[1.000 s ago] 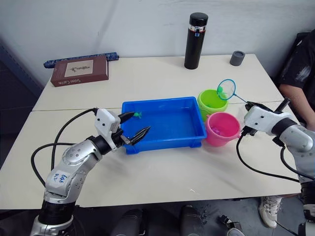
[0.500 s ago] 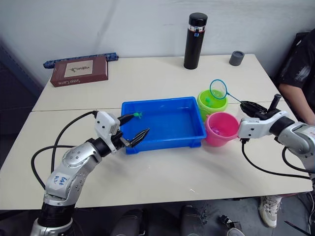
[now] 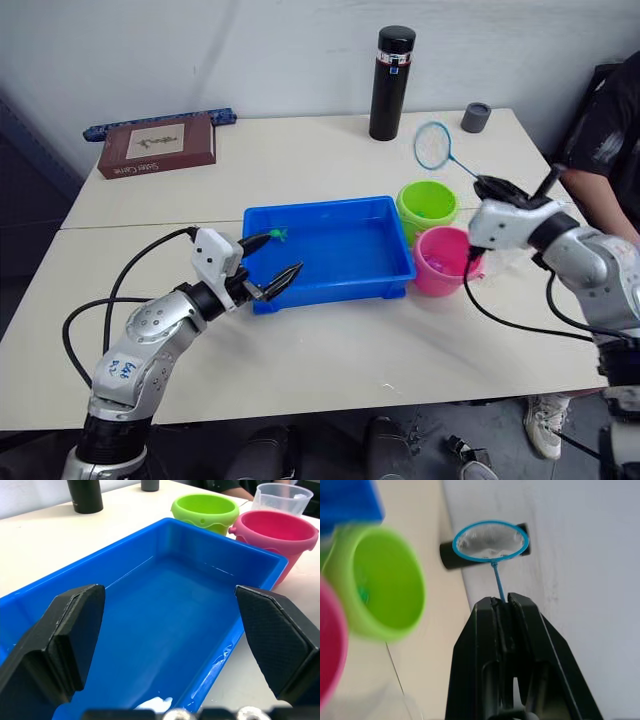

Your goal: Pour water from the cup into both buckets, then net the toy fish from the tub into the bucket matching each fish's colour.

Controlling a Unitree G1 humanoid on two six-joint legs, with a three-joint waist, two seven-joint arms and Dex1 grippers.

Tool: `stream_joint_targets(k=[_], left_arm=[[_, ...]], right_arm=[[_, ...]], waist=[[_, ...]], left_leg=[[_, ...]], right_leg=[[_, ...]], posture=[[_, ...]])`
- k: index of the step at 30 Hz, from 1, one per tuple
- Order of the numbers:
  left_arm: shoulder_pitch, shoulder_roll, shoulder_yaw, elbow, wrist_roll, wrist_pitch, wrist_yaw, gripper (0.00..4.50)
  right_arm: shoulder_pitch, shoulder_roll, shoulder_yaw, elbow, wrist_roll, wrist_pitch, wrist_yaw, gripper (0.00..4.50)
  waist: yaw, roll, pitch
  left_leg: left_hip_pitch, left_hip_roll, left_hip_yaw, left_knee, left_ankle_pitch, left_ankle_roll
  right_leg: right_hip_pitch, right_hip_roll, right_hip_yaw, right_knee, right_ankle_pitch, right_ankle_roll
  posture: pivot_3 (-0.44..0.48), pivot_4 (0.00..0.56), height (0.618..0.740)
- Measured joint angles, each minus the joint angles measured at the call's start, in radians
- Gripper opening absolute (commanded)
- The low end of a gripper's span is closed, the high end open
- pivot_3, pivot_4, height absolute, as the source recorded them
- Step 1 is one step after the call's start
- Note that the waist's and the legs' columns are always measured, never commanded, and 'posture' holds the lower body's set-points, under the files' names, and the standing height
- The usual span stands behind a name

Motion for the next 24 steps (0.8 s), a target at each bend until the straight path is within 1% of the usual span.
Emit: stream_joint_targets(k=[3, 4, 5, 6, 8, 12, 16, 20, 24], left_arm=[[0.029, 0.001, 0.017, -0.018, 0.014, 0.013, 0.031, 4.46], [0.037, 0.002, 0.022, -0.030, 0.018, 0.018, 0.039, 4.46], [0.053, 0.002, 0.035, -0.050, 0.020, 0.023, 0.053, 4.46], [0.058, 0.002, 0.040, -0.056, 0.021, 0.025, 0.059, 4.46], [0.074, 0.002, 0.055, -0.083, 0.027, 0.041, 0.086, 4.46], [0.097, 0.002, 0.080, -0.107, 0.047, 0.058, 0.129, 4.46], [0.105, -0.004, 0.095, -0.121, 0.061, 0.067, 0.165, 4.46], [0.126, -0.019, 0.104, -0.151, 0.067, 0.082, 0.200, 4.46], [0.138, -0.028, 0.104, -0.161, 0.071, 0.094, 0.219, 4.46]], right_arm=[[-0.006, 0.082, -0.013, -0.191, 0.266, 0.312, 0.144, 0.00], [-0.003, 0.093, -0.012, -0.239, 0.326, 0.396, 0.176, 0.00], [0.000, 0.102, -0.011, -0.311, 0.419, 0.527, 0.222, 0.00], [0.000, 0.103, -0.011, -0.336, 0.450, 0.569, 0.238, 0.00], [-0.001, 0.104, -0.011, -0.414, 0.557, 0.732, 0.281, 0.00], [-0.001, 0.113, -0.010, -0.458, 0.641, 0.894, 0.313, 0.00], [0.000, 0.130, -0.001, -0.481, 0.694, 1.005, 0.330, 0.00], [0.025, 0.172, 0.073, -0.477, 0.713, 1.092, 0.341, 0.00], [0.014, 0.228, 0.132, -0.429, 0.698, 1.119, 0.336, 0.00]], waist=[[0.002, 0.000, 0.000], [0.004, 0.000, 0.000], [0.008, 0.000, 0.000], [0.010, 0.000, 0.000], [0.016, 0.000, 0.000], [0.021, 0.000, 0.000], [0.020, 0.000, 0.000], [0.016, 0.000, 0.000], [0.017, 0.000, 0.000]], left_leg=[[-0.001, 0.000, -0.002, 0.000, -0.001, 0.001], [-0.001, 0.000, -0.002, 0.000, -0.002, 0.004], [-0.001, 0.000, -0.003, 0.000, -0.004, 0.007], [-0.001, 0.001, -0.004, 0.000, -0.004, 0.007], [-0.001, 0.000, -0.006, 0.000, -0.004, 0.007], [-0.002, -0.001, -0.007, 0.000, -0.005, 0.007], [-0.001, -0.001, -0.007, 0.000, -0.005, 0.007], [-0.001, -0.001, -0.007, -0.001, -0.005, 0.007], [-0.002, -0.001, -0.007, -0.001, -0.005, 0.007]], right_leg=[[0.000, -0.001, -0.001, 0.000, 0.000, 0.000], [0.000, -0.001, -0.001, 0.000, 0.000, 0.000], [0.000, -0.002, -0.001, -0.001, 0.000, 0.000], [0.000, -0.002, -0.001, -0.001, 0.000, 0.000], [0.000, -0.002, -0.001, -0.001, 0.000, 0.000], [0.000, -0.003, -0.002, -0.001, 0.000, -0.001], [0.000, -0.002, -0.002, -0.001, 0.000, -0.001], [-0.001, -0.002, -0.002, -0.001, -0.001, -0.001], [-0.001, -0.002, -0.002, -0.001, -0.001, -0.001]], posture=[[0.000, 0.150, 0.740], [0.000, 0.150, 0.740], [0.000, 0.150, 0.740], [0.000, 0.150, 0.740], [0.000, 0.150, 0.740], [0.000, 0.150, 0.740], [0.000, 0.150, 0.740], [0.000, 0.150, 0.740], [0.000, 0.150, 0.740]])
